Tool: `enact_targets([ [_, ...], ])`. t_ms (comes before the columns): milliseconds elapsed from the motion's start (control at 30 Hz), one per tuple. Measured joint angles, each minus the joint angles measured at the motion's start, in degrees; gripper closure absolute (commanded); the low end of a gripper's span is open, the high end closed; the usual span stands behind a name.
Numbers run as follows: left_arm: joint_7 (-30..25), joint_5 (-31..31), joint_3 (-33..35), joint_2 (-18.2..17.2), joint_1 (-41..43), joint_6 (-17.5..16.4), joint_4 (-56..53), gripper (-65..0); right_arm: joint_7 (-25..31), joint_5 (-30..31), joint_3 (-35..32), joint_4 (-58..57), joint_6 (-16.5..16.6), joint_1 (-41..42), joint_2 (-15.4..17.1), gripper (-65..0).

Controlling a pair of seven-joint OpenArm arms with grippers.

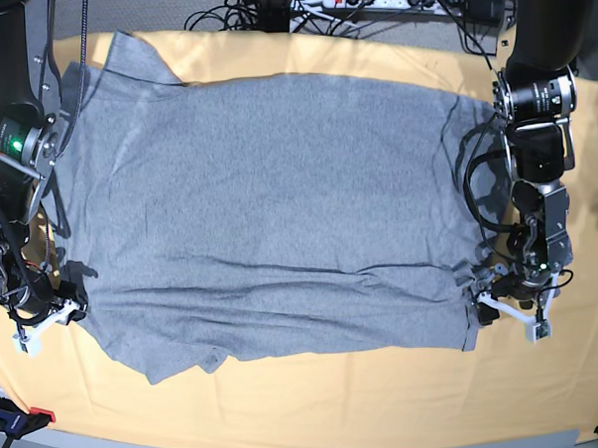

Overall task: Layout the t-shirt on the table in an organized manner, then fold the t-shirt properly
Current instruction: 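Grasp the side hem with the left gripper and adjust its hold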

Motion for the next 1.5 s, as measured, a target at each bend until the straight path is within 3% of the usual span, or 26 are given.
enact_targets([
  [167, 0.04, -1.92, -0.15, -0.15, -0.15, -8.81, -0.74, -49.4, 0.0, 0.0, 0.0, 0.0, 0.0, 0.0, -0.02, -22.7],
  [333, 0.5, -1.92, -0.13, 0.0, -0.28, -9.88, -0.74, -47.3, 0.0, 0.0, 0.0, 0.0, 0.0, 0.0, 0.07, -22.7],
  [433, 0.96, -1.9, -0.13, -0.02, -0.42, -9.75, -0.76, -34.5, 0.0, 0.0, 0.0, 0.0, 0.0, 0.0, 0.0, -22.7],
  [567, 1.38, -1.9, -0.13, 0.02, -1.09, -9.62, -0.83, -3.6, 0.0, 0.0, 0.0, 0.0, 0.0, 0.0, 0.02, -22.7],
  [600, 1.36, -1.9, -0.13, 0.0, -1.4, -9.46, -0.83, 0.0, 0.0, 0.0, 0.0, 0.0, 0.0, 0.0, 0.02, -22.7],
  [967, 1.33, -2.01, -0.15, -0.09, -9.66, -9.46, -0.92, 0.0, -0.02, -0.02, 0.0, 0.02, 0.48, 0.0, 0.0, -22.7],
  [1067, 1.4, -1.73, -0.13, -0.04, -9.88, -9.46, -0.92, -0.5, 0.0, -0.02, 0.0, 0.02, 1.99, 0.0, 0.02, -22.7],
  [1200, 1.77, -1.73, -0.13, 0.0, -8.15, -9.73, -0.92, -34.5, 0.0, 0.04, 0.0, 0.02, 2.4, 0.0, 0.02, -22.7],
  [1233, 2.4, -1.86, -0.13, 0.0, -7.74, -9.75, -0.92, -40.2, 0.02, 0.39, 0.0, 0.02, 2.4, 0.0, 0.02, -22.7],
  [1500, 3.1, -3.61, -0.13, 0.0, -2.99, -8.74, -0.92, -41.3, -0.17, 2.95, 0.0, 0.02, 2.4, 0.0, 0.0, -22.7],
])
